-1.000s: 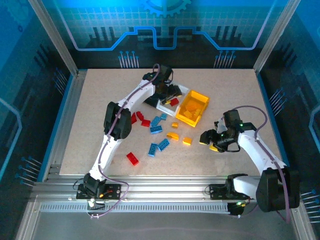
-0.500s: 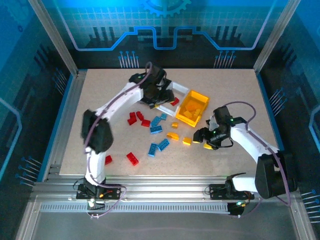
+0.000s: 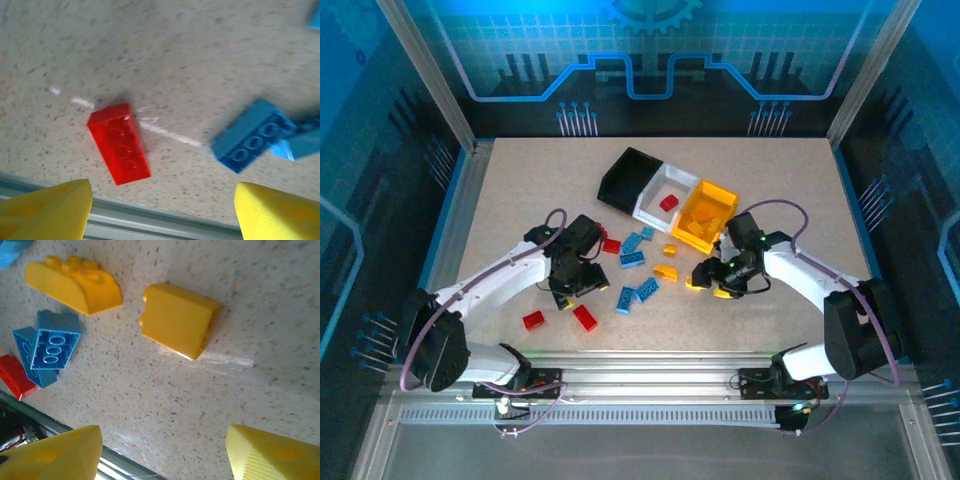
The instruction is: Sort the legos into containers by color
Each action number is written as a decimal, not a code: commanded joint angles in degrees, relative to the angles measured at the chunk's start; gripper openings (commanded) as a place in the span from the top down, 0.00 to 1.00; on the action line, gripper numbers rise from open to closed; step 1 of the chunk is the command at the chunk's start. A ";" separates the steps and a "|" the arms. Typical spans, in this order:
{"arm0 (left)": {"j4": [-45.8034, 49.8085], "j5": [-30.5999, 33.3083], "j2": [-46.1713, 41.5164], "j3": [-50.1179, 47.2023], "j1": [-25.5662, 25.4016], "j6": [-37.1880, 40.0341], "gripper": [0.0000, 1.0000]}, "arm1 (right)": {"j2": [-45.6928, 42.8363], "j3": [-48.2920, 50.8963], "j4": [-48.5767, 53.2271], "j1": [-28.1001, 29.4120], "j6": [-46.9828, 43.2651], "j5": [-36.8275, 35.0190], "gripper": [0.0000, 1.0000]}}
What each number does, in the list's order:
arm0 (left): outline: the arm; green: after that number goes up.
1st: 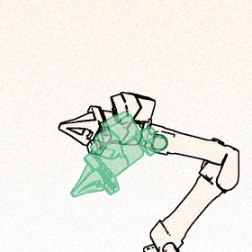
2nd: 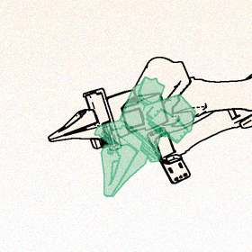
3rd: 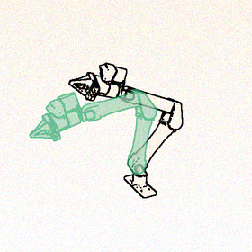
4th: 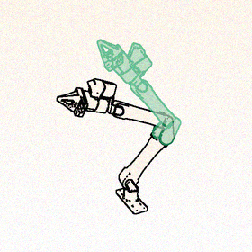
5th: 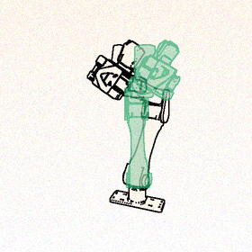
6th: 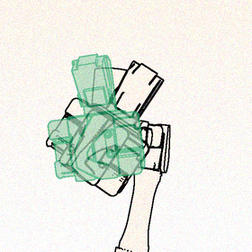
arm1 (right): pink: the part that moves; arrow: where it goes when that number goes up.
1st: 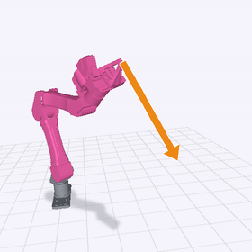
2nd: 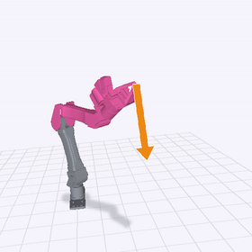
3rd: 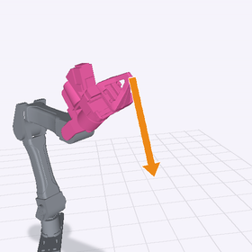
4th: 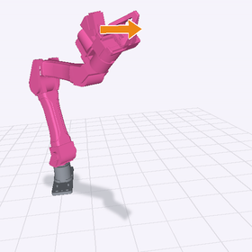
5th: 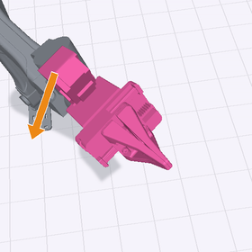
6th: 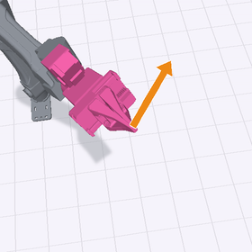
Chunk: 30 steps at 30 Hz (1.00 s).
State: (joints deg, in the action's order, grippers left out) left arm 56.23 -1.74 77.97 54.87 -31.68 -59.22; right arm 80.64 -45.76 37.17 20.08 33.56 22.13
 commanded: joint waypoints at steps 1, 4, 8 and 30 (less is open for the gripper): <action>-1.53 -1.25 -1.65 -3.07 -0.31 -6.20 0.25 | -0.70 1.02 -1.40 2.86 2.59 -2.39 0.33; -2.83 -2.12 -1.03 -5.35 -0.15 -8.06 0.25 | -1.70 1.36 -1.74 4.39 3.39 -4.25 0.33; -5.82 -4.55 2.02 -7.19 -0.13 -9.48 0.25 | -2.75 2.61 -2.26 4.80 3.94 -5.14 0.33; -16.35 -8.96 11.34 -13.64 0.93 -10.01 0.51 | -9.21 5.90 0.75 4.79 4.70 -7.36 0.36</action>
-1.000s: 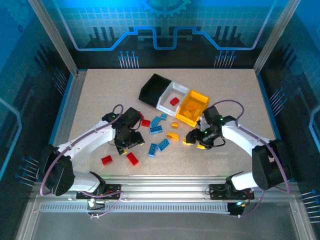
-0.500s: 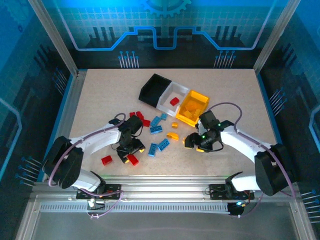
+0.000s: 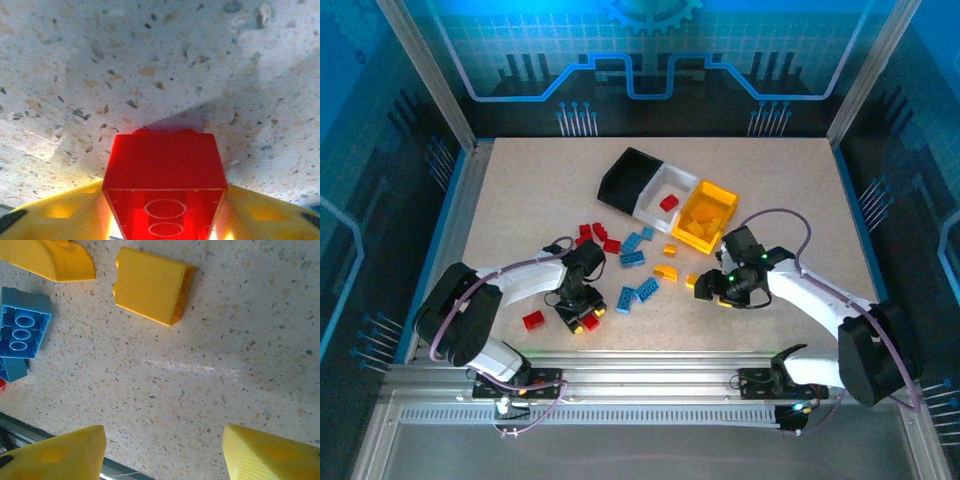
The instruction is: Sort the legos into containers by color
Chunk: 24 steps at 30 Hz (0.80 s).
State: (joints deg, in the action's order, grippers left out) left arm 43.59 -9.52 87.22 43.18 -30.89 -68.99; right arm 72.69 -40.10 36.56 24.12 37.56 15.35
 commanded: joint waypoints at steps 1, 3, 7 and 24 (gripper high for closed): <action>-3.99 -1.05 2.21 -2.05 0.26 0.02 0.53 | -1.44 0.18 1.62 0.71 0.62 -0.73 0.36; -4.06 -1.03 2.25 -2.05 0.62 0.36 0.58 | -1.87 0.11 2.01 0.75 0.51 -0.97 0.36; -2.11 0.59 1.82 0.36 0.89 3.24 0.61 | -2.47 -0.07 2.88 0.70 0.07 -1.41 0.37; 2.27 2.77 18.61 51.29 2.02 31.68 0.66 | -9.63 1.59 8.16 -10.38 -3.44 2.05 0.37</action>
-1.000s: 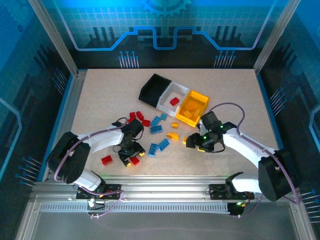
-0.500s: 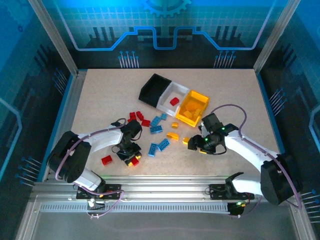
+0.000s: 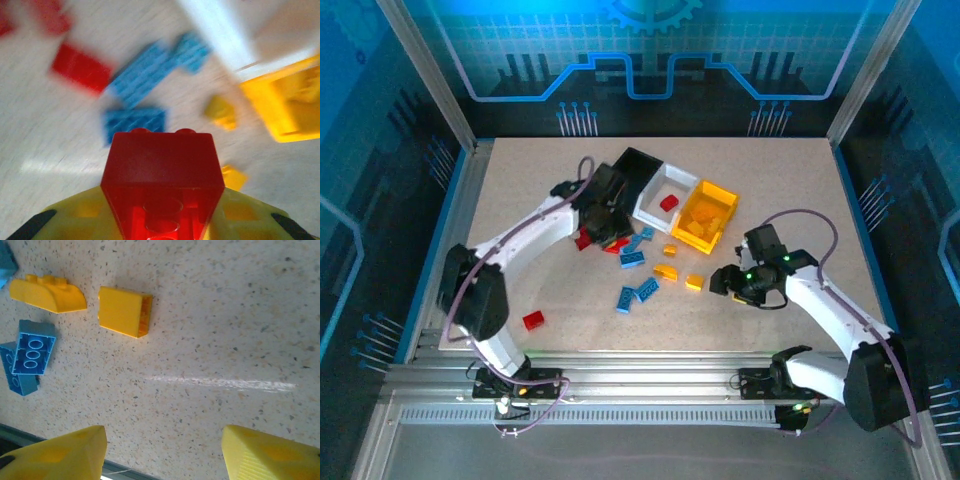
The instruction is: Sort the legos into containers by color
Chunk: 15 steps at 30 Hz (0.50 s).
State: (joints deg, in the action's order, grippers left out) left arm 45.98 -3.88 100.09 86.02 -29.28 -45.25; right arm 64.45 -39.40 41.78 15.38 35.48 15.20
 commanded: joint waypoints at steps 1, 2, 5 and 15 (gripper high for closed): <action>0.63 -3.51 8.79 13.00 0.41 9.06 0.66 | -1.88 0.90 3.18 -2.07 -1.38 2.38 0.37; 1.44 -3.64 11.36 17.37 0.48 9.84 0.66 | -2.22 0.90 3.45 -2.21 -1.34 2.46 0.37; 4.56 -4.39 20.02 30.17 0.58 11.88 0.66 | -3.63 0.74 4.18 -2.46 -0.80 2.68 0.37; 5.51 -7.89 37.38 50.74 0.83 9.34 0.65 | -8.14 1.95 6.22 -2.70 1.25 3.22 0.37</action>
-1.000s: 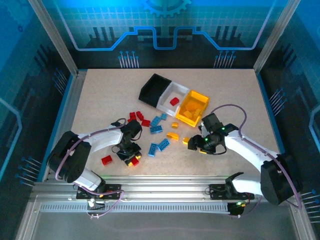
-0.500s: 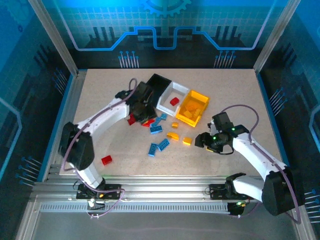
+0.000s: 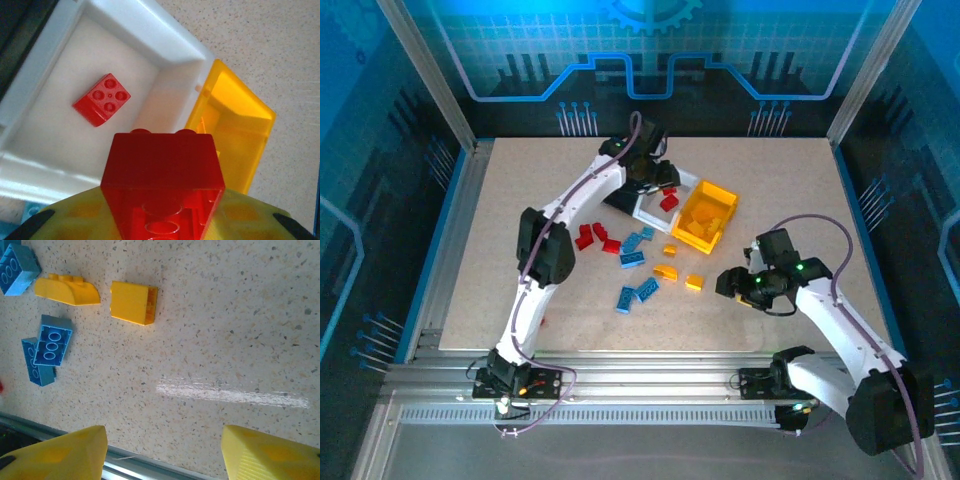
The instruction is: Sort the legos into containers by color
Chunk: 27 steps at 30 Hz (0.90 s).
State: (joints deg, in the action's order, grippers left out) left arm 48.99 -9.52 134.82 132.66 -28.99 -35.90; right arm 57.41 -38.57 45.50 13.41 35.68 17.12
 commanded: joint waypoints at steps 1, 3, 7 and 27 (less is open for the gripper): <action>2.65 -2.26 3.52 5.07 0.66 -0.43 0.64 | -1.39 1.21 2.75 -0.71 1.06 1.35 0.37; 2.52 -2.50 4.52 5.89 0.96 -1.18 0.64 | -2.05 1.52 3.16 -0.70 1.06 1.13 0.37; 3.09 -2.08 5.01 5.87 1.35 -1.70 0.64 | -2.34 2.26 2.97 -0.70 1.14 1.20 0.37; 0.69 -2.07 -6.28 -6.37 1.24 -1.39 0.38 | 9.23 -3.29 0.27 2.80 2.92 -1.11 0.31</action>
State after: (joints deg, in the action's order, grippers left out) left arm 50.57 -10.39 135.92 129.88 -27.90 -37.52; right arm 64.25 -38.48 46.28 14.31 37.15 17.08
